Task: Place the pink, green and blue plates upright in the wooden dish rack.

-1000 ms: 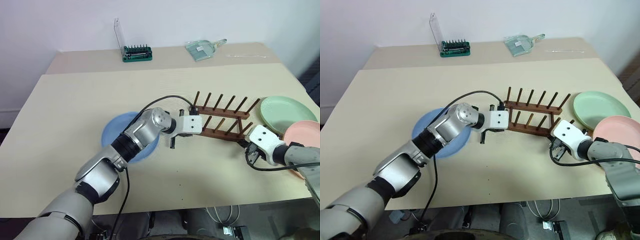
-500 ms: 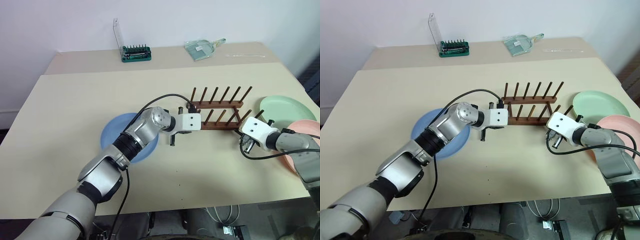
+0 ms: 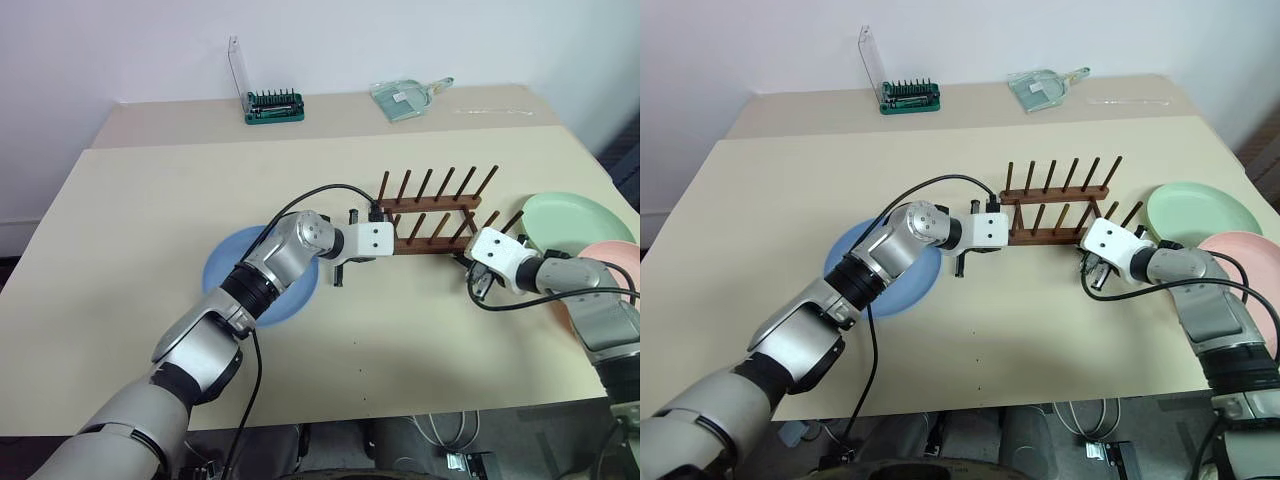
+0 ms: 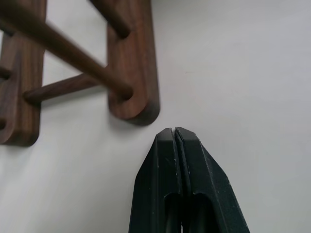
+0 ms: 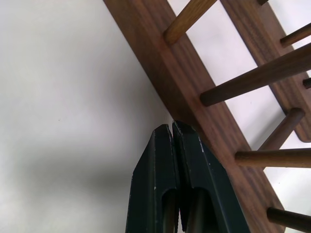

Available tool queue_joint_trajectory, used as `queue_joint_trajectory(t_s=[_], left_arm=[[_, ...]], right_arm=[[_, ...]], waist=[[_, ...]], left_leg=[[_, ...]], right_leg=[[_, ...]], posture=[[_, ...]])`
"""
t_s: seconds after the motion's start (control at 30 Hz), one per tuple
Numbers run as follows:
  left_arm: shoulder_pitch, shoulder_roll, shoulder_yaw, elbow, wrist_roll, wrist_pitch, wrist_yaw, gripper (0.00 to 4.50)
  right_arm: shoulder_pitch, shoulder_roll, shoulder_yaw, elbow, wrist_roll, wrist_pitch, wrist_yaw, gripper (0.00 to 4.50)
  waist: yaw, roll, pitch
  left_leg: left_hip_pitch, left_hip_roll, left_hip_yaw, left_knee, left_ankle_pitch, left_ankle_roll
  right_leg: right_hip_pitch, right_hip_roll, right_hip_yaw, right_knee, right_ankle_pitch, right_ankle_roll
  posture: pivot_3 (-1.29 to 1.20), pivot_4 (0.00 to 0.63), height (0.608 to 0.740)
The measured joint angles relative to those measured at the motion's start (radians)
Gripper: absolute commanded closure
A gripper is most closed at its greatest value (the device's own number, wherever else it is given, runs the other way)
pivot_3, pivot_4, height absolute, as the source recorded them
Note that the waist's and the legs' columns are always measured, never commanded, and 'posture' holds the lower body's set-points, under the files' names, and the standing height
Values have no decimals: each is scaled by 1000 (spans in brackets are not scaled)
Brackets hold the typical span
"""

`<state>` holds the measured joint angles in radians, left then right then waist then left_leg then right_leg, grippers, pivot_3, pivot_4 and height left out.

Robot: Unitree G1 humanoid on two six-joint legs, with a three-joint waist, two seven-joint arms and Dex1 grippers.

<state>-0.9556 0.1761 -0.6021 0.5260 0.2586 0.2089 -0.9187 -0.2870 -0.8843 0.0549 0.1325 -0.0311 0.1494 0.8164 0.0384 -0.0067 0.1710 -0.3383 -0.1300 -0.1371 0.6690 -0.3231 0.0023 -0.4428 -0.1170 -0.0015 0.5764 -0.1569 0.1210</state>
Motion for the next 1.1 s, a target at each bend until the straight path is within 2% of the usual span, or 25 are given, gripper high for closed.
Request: queue_joint_trajectory(t_s=[0.2,0.27,0.3,0.4,0.47,0.6,0.63,0.67,0.77,0.9,1.0,1.1], left_arm=[[23,27,66,-143,-96,115,-126,4485],[40,61,132,-248,-206,242,-214,4485],[40,78,163,-285,-253,297,-246,4245],[9,163,270,-353,-402,477,-345,3231],[-16,209,332,-362,-457,546,-365,2163],[-63,218,447,-280,-555,540,-378,46],[-70,230,466,-262,-568,537,-387,0],[-73,245,478,-249,-584,531,-402,0],[-59,291,508,-247,-652,507,-492,0],[-2,321,567,-275,-695,332,-570,0],[10,318,585,-271,-704,232,-590,0],[11,268,579,-264,-706,167,-588,0]], right_arm=[[104,-7,-142,-210,174,194,80,4444],[143,2,-237,-328,312,317,98,4444],[149,2,-278,-371,364,362,101,4485],[198,-39,-448,-477,507,513,126,3614],[211,-71,-534,-486,568,598,133,2670],[266,-79,-656,-531,619,680,114,669],[281,-79,-675,-545,627,694,112,144],[319,-79,-705,-569,633,710,111,56],[474,-82,-810,-641,620,754,122,56],[709,-81,-938,-678,510,719,154,56],[769,-62,-969,-677,457,689,151,56],[799,-24,-958,-676,414,647,120,56]], waist=[[-2,0,0],[-5,1,0],[-6,1,0],[-2,1,0],[0,1,0],[3,0,0],[1,0,0],[-1,1,0],[0,1,0],[3,0,0],[1,-1,0],[2,-1,0]], left_leg=[[0,0,0,0,0,0],[0,1,-1,0,0,0],[-1,1,-1,0,-1,2],[0,1,-1,0,-3,5],[1,0,-1,1,-3,5],[0,0,-2,1,-1,2],[0,0,-2,0,0,0],[0,1,-1,0,0,0],[0,0,-1,-1,-1,1],[0,0,0,0,-2,4],[0,0,0,1,-3,5],[1,1,0,1,-3,5]], right_leg=[[-1,0,0,1,0,0],[-1,0,0,1,0,0],[-1,0,0,1,0,0],[-1,1,0,1,0,0],[0,1,0,1,0,0],[0,0,0,1,0,0],[0,0,-1,1,0,0],[-1,0,0,1,0,0],[-1,0,0,1,0,0],[0,0,0,0,0,0],[1,-1,0,0,0,1],[2,0,0,0,-1,3]], posture=[[0,150,740],[0,150,740],[0,150,740],[0,150,740],[0,150,740],[0,150,740],[0,150,740],[0,150,740],[0,150,740],[0,150,740],[0,150,740],[0,150,740]])
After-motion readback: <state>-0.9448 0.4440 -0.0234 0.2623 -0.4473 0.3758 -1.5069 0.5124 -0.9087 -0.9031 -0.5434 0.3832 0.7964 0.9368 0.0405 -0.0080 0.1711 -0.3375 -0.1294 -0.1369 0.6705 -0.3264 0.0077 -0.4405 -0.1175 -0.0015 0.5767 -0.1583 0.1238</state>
